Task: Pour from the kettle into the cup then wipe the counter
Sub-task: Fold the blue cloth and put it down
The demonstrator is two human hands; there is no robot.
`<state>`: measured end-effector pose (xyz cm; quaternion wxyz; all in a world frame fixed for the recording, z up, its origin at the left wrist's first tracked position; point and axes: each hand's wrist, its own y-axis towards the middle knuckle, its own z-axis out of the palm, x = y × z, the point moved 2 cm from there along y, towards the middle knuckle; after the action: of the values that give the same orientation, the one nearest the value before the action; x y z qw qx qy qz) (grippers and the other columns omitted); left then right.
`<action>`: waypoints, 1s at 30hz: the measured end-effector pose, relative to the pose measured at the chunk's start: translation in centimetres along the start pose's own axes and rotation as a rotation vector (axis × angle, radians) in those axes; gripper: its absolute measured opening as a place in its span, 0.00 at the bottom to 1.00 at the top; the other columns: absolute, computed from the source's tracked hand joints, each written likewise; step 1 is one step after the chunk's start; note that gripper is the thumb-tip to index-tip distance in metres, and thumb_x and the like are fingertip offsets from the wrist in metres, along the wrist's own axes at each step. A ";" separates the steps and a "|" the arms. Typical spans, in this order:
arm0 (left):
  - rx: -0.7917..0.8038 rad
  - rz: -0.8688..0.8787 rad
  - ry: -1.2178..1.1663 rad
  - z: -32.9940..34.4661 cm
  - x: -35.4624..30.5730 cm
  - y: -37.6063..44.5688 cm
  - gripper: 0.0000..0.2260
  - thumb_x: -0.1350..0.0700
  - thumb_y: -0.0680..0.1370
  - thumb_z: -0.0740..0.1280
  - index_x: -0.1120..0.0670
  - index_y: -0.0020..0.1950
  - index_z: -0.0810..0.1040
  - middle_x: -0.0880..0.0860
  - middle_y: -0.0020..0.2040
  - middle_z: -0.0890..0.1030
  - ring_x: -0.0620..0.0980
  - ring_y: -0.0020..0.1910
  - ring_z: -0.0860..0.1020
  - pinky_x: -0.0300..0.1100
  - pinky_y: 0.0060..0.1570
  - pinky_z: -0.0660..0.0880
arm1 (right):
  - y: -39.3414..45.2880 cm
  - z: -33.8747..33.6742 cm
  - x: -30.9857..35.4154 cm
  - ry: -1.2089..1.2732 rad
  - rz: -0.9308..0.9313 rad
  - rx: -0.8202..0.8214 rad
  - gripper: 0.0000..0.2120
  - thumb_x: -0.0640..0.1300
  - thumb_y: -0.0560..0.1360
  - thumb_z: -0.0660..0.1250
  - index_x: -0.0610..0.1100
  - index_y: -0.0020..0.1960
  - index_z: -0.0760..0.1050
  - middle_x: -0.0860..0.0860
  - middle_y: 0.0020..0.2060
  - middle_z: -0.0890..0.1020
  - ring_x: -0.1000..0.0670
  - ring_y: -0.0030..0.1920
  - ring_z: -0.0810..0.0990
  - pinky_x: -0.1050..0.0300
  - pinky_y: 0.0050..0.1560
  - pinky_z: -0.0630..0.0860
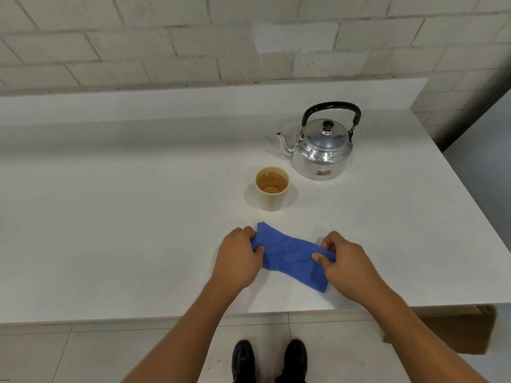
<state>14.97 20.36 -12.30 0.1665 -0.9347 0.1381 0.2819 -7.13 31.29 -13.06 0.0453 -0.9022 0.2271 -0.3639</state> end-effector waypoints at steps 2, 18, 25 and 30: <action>-0.035 -0.037 -0.092 -0.9 1.2 -0.5 0.05 0.56 0.81 0.70 0.54 0.48 0.77 0.50 0.44 0.78 0.45 0.39 0.75 0.32 0.37 0.68 | 0.1 0.5 1.1 0.081 -0.015 -0.021 0.11 0.46 0.76 0.71 0.54 0.42 0.70 0.55 0.32 0.78 0.56 0.32 0.78 0.66 0.31 0.70; -0.387 -0.301 -0.413 -12.9 13.5 -0.6 0.05 0.54 0.76 0.77 0.48 0.45 0.82 0.46 0.43 0.86 0.46 0.42 0.84 0.39 0.38 0.75 | 5.5 6.3 15.8 0.441 -0.087 0.151 0.07 0.39 0.72 0.76 0.50 0.46 0.83 0.50 0.42 0.85 0.48 0.44 0.85 0.49 0.49 0.84; -0.447 -0.349 -0.360 -16.8 19.2 0.6 0.05 0.53 0.76 0.77 0.50 0.47 0.83 0.49 0.46 0.86 0.54 0.44 0.85 0.43 0.40 0.76 | 8.4 10.7 21.5 0.433 -0.121 0.228 0.09 0.37 0.72 0.77 0.44 0.51 0.84 0.46 0.44 0.85 0.46 0.45 0.86 0.47 0.50 0.84; -0.454 -0.377 -0.301 -18.3 21.6 1.5 0.08 0.51 0.76 0.78 0.52 0.49 0.83 0.49 0.45 0.85 0.56 0.44 0.84 0.42 0.38 0.74 | 10.0 13.3 23.5 0.376 -0.116 0.228 0.08 0.37 0.72 0.76 0.43 0.51 0.84 0.46 0.44 0.85 0.46 0.43 0.86 0.49 0.49 0.84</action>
<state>40.60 8.32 -10.65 0.0218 -0.9050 -0.1300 0.4044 12.98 10.87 -10.25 0.0831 -0.8191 0.1366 -0.5509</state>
